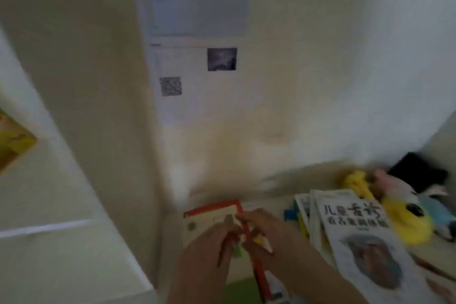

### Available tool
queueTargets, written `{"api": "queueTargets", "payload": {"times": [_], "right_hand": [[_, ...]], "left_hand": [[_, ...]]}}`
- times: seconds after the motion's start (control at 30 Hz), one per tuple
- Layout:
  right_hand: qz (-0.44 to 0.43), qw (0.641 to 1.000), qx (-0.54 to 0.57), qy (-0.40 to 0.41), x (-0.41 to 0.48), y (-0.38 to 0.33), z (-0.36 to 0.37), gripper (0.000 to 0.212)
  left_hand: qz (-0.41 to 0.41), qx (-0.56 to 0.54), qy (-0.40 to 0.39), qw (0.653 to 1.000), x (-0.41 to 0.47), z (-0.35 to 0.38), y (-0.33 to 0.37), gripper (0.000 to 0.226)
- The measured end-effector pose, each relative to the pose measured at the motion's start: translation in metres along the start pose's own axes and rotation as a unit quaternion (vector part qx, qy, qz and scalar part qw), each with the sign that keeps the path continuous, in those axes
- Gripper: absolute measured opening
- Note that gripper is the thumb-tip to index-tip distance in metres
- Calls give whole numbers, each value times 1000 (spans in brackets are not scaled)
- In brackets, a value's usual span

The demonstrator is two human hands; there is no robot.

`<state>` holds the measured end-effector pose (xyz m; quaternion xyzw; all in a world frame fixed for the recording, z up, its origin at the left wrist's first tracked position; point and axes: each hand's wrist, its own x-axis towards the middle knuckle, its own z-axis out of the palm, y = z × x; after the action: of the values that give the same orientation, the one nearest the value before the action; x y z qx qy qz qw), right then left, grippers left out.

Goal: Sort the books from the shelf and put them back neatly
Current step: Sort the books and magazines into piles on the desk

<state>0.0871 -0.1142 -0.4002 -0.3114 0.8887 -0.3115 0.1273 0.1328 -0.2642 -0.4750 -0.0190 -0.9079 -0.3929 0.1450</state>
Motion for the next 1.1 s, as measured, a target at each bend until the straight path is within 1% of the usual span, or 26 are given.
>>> {"api": "queueTargets", "payload": {"times": [0.03, 0.1, 0.17, 0.27, 0.4, 0.47, 0.53, 0.6, 0.63, 0.67, 0.7, 0.77, 0.8, 0.83, 0.87, 0.9, 0.93, 0.97, 1.03, 1.1], "right_hand": [[32, 999, -36, 0, -6, 33, 4, 42], [95, 993, -65, 1, -18, 82, 5, 43], [147, 987, -61, 7, -31, 125, 5, 44], [202, 976, -79, 19, -55, 180, 1, 44], [255, 958, -110, 74, -87, 250, -5, 45], [222, 960, -108, 132, -96, 279, -7, 39], [183, 963, -86, 180, -102, 300, -7, 38], [182, 958, -80, 206, -107, 316, -8, 39], [199, 950, -87, 223, -110, 323, -10, 43], [226, 942, -83, 233, -113, 331, -14, 53], [257, 933, -75, 240, -116, 337, -18, 69], [330, 920, 25, 209, -121, 350, -24, 101], [352, 909, 96, 203, -123, 353, -28, 111], [360, 897, 161, 200, -123, 355, -30, 110], [356, 888, 208, 205, -124, 361, -30, 95], [360, 880, 229, 209, -126, 363, -31, 73], [357, 874, 250, 215, -128, 364, -32, 55], [360, 868, 266, 217, -132, 366, -33, 49], [381, 844, 296, 234, -141, 370, -36, 56], [404, 816, 325, 257, -150, 373, -42, 54]], "left_hand": [[-1, 19, -52, 998, 8, 23, -1, 28], [-12, 60, -134, 989, 27, 64, 4, 25], [-17, 81, -196, 977, 44, 99, 10, 26], [2, 97, -260, 961, 60, 149, 17, 28], [-7, 69, -317, 946, 69, 214, 26, 31], [-19, 58, -307, 950, 71, 241, 36, 32], [-59, 53, -271, 959, 71, 259, 46, 33], [-96, 36, -243, 965, 70, 272, 49, 31], [-109, 23, -234, 966, 69, 278, 46, 31], [-123, 12, -229, 966, 70, 281, 46, 30], [-140, -1, -219, 966, 71, 286, 45, 28], [-180, -11, -200, 963, 72, 291, 50, 27], [-210, -24, -185, 960, 73, 291, 58, 30], [-232, -33, -174, 956, 72, 293, 63, 34], [-248, -27, -176, 952, 71, 294, 69, 41], [-249, -9, -190, 949, 69, 297, 72, 48], [-250, 3, -205, 946, 68, 298, 79, 54], [-255, -3, -213, 943, 66, 301, 82, 58], [-259, 5, -232, 938, 64, 308, 92, 63], [-253, 46, -243, 935, 65, 315, 101, 62]]}}
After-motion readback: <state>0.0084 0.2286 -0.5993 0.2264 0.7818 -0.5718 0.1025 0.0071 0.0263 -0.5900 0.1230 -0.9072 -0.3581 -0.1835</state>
